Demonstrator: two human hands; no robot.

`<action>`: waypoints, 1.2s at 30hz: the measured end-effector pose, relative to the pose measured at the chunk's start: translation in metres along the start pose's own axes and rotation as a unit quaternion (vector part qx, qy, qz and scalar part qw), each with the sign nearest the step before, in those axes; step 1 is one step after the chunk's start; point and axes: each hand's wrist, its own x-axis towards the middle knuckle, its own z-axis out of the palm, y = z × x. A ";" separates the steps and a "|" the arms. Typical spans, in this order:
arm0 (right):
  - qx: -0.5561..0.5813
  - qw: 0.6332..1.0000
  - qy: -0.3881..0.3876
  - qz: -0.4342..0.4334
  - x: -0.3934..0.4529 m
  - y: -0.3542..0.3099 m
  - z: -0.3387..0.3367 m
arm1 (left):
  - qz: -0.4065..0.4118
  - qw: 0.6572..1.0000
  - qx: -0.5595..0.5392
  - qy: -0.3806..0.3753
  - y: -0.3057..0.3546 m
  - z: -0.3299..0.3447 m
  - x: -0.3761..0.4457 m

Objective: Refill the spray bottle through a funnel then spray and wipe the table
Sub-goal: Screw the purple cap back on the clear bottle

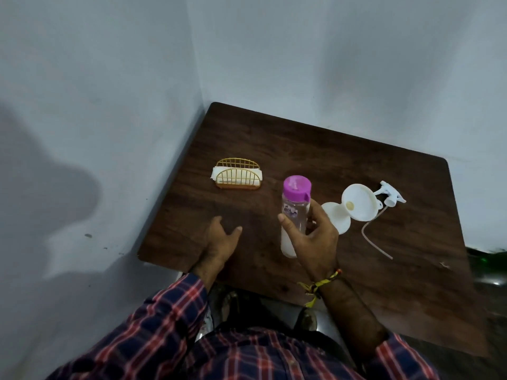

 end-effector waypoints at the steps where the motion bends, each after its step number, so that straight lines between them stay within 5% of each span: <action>1: -0.009 1.000 0.010 -0.001 0.004 -0.001 0.002 | -0.019 0.997 0.068 -0.011 -0.005 0.002 0.011; 4: -0.014 0.999 0.046 0.011 0.019 -0.007 0.008 | -0.066 0.978 0.190 -0.056 0.002 0.004 0.038; 11: 0.038 0.998 0.030 0.039 0.088 -0.011 0.048 | -0.153 0.953 0.238 -0.107 0.029 0.014 0.069; 27: 0.020 0.992 0.062 0.111 0.281 0.022 0.190 | -0.177 0.945 0.223 -0.161 0.020 0.020 0.096; 36: 0.010 0.991 0.064 0.119 0.314 0.026 0.217 | -0.192 0.945 0.212 -0.156 0.024 0.023 0.097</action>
